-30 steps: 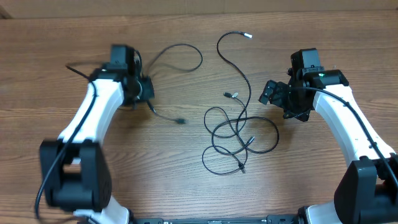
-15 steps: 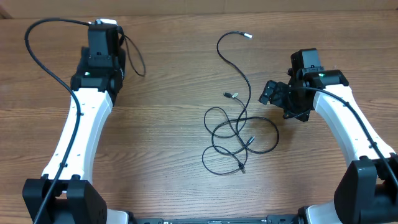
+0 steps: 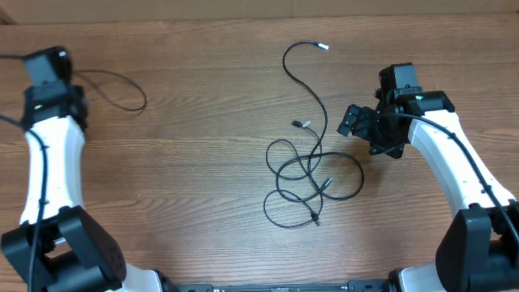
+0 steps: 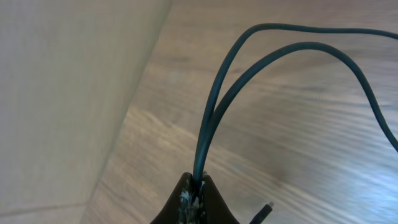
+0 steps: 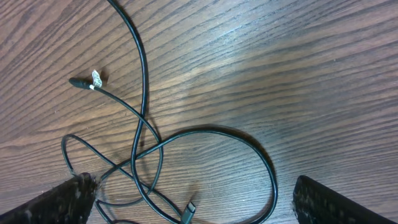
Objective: Untangle cables
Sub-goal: 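Lay the cable on the table's left side and open the left gripper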
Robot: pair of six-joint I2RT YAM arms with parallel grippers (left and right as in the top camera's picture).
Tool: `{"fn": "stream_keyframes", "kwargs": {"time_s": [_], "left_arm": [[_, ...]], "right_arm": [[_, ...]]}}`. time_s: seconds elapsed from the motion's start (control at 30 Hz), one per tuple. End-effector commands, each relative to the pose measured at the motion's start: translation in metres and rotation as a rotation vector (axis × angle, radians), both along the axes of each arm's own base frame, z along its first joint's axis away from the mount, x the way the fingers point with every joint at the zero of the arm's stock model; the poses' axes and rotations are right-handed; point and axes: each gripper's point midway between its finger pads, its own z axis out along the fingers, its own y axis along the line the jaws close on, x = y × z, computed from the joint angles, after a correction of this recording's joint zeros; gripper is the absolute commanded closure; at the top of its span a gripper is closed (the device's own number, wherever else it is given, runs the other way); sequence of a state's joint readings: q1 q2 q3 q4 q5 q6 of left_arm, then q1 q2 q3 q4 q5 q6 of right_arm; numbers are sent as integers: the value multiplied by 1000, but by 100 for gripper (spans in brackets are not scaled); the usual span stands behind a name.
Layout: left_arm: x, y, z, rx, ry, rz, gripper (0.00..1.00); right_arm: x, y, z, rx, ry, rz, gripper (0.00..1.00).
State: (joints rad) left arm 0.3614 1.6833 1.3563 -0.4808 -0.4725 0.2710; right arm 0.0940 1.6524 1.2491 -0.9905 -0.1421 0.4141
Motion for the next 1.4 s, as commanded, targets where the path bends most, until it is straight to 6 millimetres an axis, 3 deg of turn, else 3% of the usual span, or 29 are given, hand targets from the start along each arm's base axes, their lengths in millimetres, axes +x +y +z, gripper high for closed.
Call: {"fn": "stream_keyframes", "kwargs": {"time_s": [0.0, 0.17, 0.37, 0.4, 0.47, 0.5, 0.87, 1.0, 1.03, 1.13, 1.23, 1.37], "left_arm": [[-7, 18, -8, -69, -8, -9, 96], [-12, 27, -16, -162, -43, -33, 96], [-9, 23, -19, -243, -81, -83, 96], [-9, 22, -20, -248, -82, -86, 94], [-9, 20, -20, -255, -81, -92, 71], [-8, 18, -21, -263, -82, -98, 64], [-8, 12, -24, -315, -103, -85, 59], [-10, 4, -30, -417, -145, -12, 66], [-9, -6, -34, -497, -172, 11, 79], [-9, -25, -40, -675, -236, 116, 96], [-12, -49, -51, -847, -255, 246, 96], [-18, -93, -73, -991, -131, 252, 96]], "right_arm": [[0, 1, 1, 1, -6, 6, 0], [0, 1, 1, 1, -6, 6, 0], [0, 1, 1, 2, -6, 6, 0], [0, 1, 1, 2, -6, 6, 0], [0, 1, 1, 1, -6, 6, 0], [0, 1, 1, 2, -6, 6, 0], [0, 1, 1, 1, -6, 6, 0], [0, 1, 1, 2, -6, 6, 0], [0, 1, 1, 2, -6, 6, 0], [0, 1, 1, 1, -6, 6, 0], [0, 1, 1, 1, -6, 6, 0], [0, 1, 1, 2, -6, 6, 0]]}}
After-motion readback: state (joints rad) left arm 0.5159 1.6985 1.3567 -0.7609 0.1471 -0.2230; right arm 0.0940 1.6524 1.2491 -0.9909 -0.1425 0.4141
